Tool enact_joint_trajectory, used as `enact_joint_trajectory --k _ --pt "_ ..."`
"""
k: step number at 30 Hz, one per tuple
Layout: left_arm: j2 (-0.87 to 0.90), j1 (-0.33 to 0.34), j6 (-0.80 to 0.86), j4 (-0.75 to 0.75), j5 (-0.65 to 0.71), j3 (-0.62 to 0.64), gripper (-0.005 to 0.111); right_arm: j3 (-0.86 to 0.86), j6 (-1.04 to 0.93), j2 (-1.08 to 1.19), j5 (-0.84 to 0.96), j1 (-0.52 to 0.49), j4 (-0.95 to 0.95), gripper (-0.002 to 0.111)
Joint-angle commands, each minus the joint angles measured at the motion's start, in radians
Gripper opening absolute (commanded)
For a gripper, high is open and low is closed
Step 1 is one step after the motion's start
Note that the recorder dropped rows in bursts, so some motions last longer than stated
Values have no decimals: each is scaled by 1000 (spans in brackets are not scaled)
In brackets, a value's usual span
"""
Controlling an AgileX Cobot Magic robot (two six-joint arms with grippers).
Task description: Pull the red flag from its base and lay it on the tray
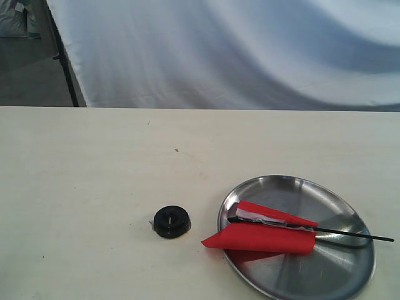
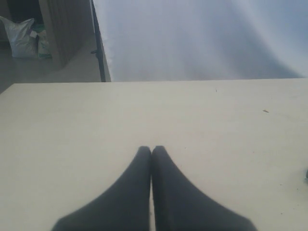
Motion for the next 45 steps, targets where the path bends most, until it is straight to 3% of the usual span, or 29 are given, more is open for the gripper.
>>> enact_joint_trajectory --k 1,26,37,45 --pt "-3 -6 -1 -6 -5 3 0 10 6 -4 -8 -5 -10 0" --pt "-3 -6 -1 -6 -5 3 0 10 5 -4 -20 -5 -32 0" --pt "-3 -6 -1 -6 -5 3 0 10 -76 -4 234 -5 -108 0" --pt "-3 -6 -1 -6 -5 3 0 10 -76 -4 239 -5 -206 0"
